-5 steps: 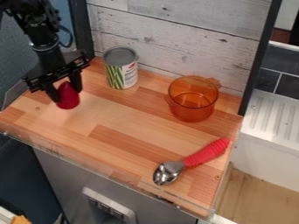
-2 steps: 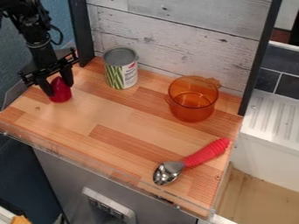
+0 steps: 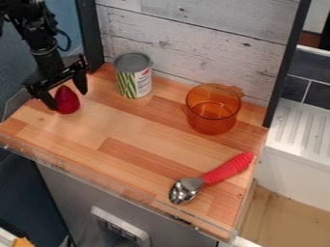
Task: Pick up the red object and place to the left of the counter
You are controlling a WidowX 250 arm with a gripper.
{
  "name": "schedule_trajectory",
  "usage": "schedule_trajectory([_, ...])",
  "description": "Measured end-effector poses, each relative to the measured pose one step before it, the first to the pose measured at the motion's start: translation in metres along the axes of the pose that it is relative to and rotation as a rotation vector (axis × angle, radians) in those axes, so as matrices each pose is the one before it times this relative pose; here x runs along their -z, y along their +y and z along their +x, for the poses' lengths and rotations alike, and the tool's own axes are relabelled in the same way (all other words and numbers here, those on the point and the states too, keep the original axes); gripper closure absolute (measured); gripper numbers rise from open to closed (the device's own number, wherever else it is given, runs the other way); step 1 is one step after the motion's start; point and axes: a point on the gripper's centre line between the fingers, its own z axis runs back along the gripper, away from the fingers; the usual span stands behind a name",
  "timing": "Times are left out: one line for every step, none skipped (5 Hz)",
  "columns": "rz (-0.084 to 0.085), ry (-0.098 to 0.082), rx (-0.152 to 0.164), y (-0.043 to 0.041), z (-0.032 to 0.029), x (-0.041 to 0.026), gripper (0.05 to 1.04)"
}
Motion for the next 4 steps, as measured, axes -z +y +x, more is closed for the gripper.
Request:
schedule_trajectory([0.003, 0.0227, 0.0136, 0.00049, -0.00359, -0.00004, 0.081])
schedule_trajectory([-0.0197, -0.0361, -0.006, -0.00434, 0.00386, -0.02172, 0.084])
schedule_trajectory([-0.0296, -0.0324, 0.0085, -0.0048, -0.00076, -0.02526, 0.084])
schedule_trajectory([-0.0695, -0.0451, 0.0224, -0.00372, -0.00647, -0.01943, 0.084])
